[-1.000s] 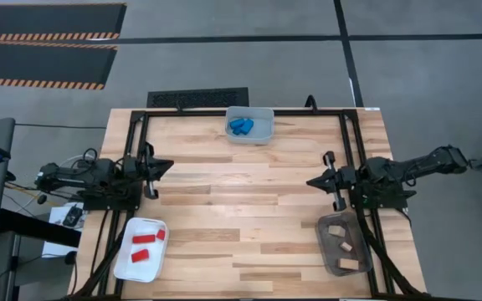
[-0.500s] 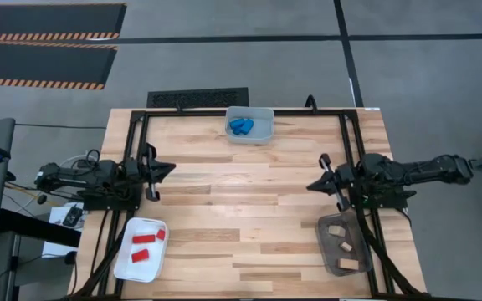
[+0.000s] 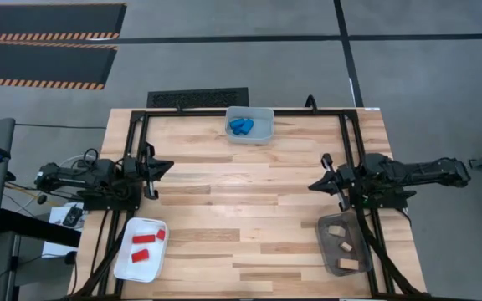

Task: Sort & place blocks by color
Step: Return to Home Position

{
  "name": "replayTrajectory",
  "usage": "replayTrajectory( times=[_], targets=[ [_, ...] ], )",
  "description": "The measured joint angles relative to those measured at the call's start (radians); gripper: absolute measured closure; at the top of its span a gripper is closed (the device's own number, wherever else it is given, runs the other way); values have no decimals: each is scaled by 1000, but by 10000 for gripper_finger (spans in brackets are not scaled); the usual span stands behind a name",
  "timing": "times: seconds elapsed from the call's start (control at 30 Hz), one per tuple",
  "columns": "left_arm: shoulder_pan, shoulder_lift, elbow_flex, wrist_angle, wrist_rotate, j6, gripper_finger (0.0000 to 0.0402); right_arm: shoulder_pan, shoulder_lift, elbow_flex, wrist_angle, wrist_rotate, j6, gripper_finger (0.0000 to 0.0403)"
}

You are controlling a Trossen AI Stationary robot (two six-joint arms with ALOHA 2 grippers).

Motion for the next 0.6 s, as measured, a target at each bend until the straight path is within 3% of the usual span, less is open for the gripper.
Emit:
replayTrajectory(
  times=[0.3, 0.6],
  targets=[
    [0, 1, 0, -33, -7, 2, 401, -6, -227, -106, -19, -1, 7, 390],
    [0, 3, -31, -37, 0, -8, 401, -73, -226, -150, -10, -16, 58, 384]
  ],
)
